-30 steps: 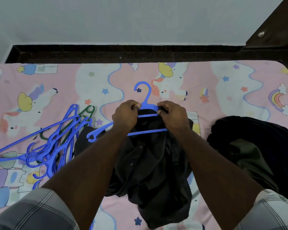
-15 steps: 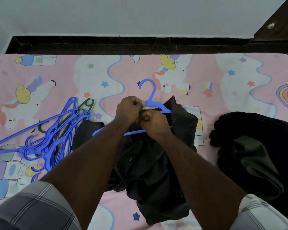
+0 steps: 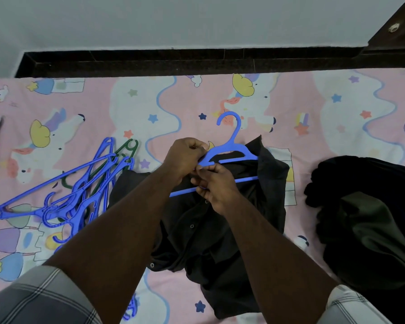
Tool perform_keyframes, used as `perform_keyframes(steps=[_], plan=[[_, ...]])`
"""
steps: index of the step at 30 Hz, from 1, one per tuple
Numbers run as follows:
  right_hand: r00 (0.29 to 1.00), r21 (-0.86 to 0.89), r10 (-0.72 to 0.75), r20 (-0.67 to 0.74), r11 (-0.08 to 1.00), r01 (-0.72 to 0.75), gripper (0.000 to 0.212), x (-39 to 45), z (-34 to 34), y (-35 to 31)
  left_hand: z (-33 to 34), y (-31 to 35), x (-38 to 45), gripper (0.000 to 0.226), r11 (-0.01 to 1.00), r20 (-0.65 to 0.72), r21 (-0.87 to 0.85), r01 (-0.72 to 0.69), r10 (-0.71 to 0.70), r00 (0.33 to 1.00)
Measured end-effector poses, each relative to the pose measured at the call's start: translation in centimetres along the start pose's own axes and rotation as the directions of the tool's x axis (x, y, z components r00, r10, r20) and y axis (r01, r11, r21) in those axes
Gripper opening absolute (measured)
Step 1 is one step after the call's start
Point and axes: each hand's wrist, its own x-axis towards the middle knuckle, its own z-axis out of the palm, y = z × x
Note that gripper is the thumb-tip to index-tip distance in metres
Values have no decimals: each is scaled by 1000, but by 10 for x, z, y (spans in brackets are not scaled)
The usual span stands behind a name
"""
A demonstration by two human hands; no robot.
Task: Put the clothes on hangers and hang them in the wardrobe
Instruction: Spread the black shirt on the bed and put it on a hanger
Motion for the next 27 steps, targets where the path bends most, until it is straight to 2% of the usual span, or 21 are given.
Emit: perform_keyframes(steps=[2, 4, 6, 8, 10, 12, 15, 17, 20, 22, 27], plan=[[1000, -78, -18, -8, 997, 18, 16, 2, -3, 0, -1, -10, 0, 12, 991, 12, 126, -37, 36, 999], [997, -193, -63, -37, 980, 55, 13, 7, -8, 0, 0, -18, -1, 13, 975, -31, 214, -61, 70, 997], [973, -378, -191, -131, 917, 130, 5, 12, -23, -1, 1, -27, 1, 14, 962, -92, 270, -38, 65, 994], [895, -611, -371, -246, 776, 154, 7, 16, -47, -6, 4, -35, 3, 19, 952, -74, 304, 23, 0, 997], [806, -738, -500, -317, 664, 121, 8, 15, -75, -15, 8, -41, 3, 28, 921, -30, 386, 49, -41, 999], [747, -818, -576, -331, 570, 77, 22, 19, -98, -23, 13, -48, 1, 38, 837, -33, 545, 53, -42, 999], [754, -893, -586, -296, 450, -1, 49, 23, -112, -30, 16, -59, -4, 44, 711, -82, 686, 152, -131, 988], [782, -899, -553, -287, 436, -22, 58, 27, -114, -33, 16, -69, -4, 38, 660, -109, 715, 232, -223, 969], [807, -915, -518, -284, 398, -66, 39, 30, -115, -36, 16, -80, -3, 31, 674, -171, 688, 268, -208, 963], [803, -913, -525, -283, 404, -58, 28, 28, -113, -34, 12, -81, -4, 27, 708, -219, 663, 244, -128, 967], [766, -841, -540, -348, 541, -1, 27, 10, -100, -24, -39, -78, -12, 23, 864, -312, 464, 195, -47, 949]])
